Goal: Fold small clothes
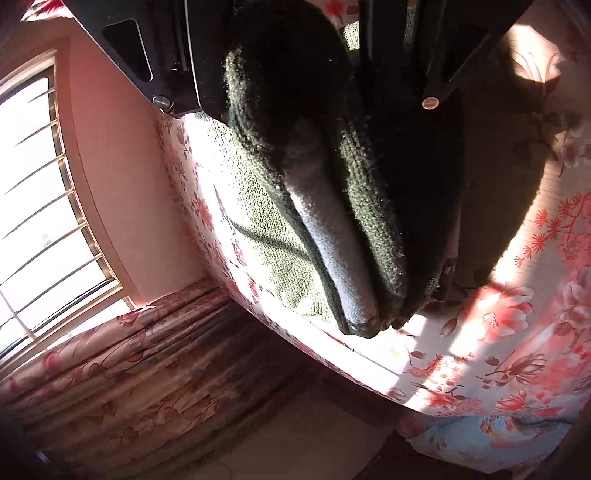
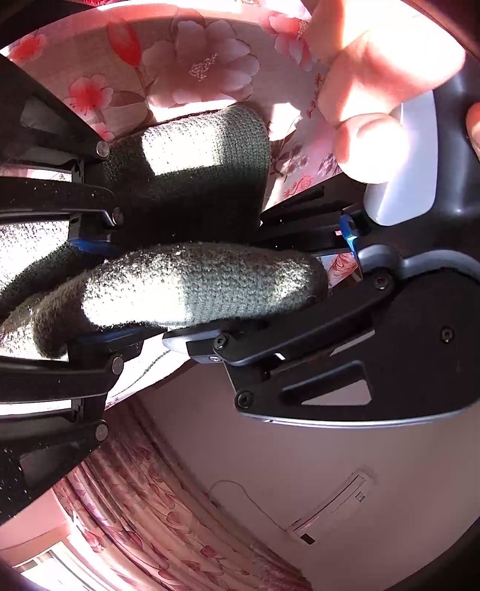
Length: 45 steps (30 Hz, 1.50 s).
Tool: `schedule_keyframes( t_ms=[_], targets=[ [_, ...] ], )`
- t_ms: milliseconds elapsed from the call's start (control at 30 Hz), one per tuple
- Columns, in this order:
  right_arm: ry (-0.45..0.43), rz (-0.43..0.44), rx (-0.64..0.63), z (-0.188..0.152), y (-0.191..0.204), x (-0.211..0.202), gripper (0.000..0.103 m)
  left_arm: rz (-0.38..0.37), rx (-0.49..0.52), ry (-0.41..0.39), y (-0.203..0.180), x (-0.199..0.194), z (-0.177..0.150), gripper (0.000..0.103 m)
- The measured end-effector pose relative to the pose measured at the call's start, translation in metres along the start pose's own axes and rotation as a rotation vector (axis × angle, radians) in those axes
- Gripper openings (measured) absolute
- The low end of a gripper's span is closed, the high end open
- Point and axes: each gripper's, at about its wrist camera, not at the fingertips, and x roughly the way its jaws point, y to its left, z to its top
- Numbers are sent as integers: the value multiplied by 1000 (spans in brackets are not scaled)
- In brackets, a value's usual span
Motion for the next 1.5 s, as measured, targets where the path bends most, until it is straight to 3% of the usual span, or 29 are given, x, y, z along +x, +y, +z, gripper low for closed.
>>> schedule_keyframes(
  t_ms=[100,233,367,533,633,767,867,933,1067,1100,1133,1200,1267,1333,1400,1500],
  targets=[
    [28,-16,93,-13,-13,-17,57,-30,-12,-23,6,-6,0,0],
    [107,-69,167,-39,-25,-27,69,-48,35,-63,-1,-19,0,0],
    [168,48,343,-47,-49,-19,70,-65,38,-102,2,-36,1,0],
    [170,109,430,-55,-58,-18,70,-48,-60,-80,48,-30,-25,0],
    [191,153,474,-57,-67,-14,74,-125,-95,-108,64,-21,-36,0],
    [167,250,564,-68,-83,-20,71,-85,-29,-124,40,-24,-29,0],
    [114,234,602,-70,-91,-35,67,-77,-1,-127,27,-21,-27,0],
    [174,274,675,-79,-99,-23,67,-53,-25,-109,35,-11,-28,0],
    [262,433,834,-106,-99,-2,69,-147,-76,-104,64,-10,-32,1],
    [254,451,842,-108,-98,-4,69,-150,-64,-99,63,-13,-33,20],
    [241,452,820,-108,-100,-8,69,-136,-46,-97,59,-18,-34,103],
    [206,442,759,-105,-104,-26,66,-77,-12,-130,50,-38,-37,103],
    [134,475,750,-106,-112,-47,58,46,58,-251,38,-71,-46,103],
    [62,463,774,-100,-121,-67,57,152,119,-356,23,-100,-53,103],
    [17,430,773,-85,-132,-73,57,127,185,-380,3,-112,-52,103],
    [-44,369,762,-55,-144,-67,54,68,260,-363,-31,-100,-49,103]
  ],
)
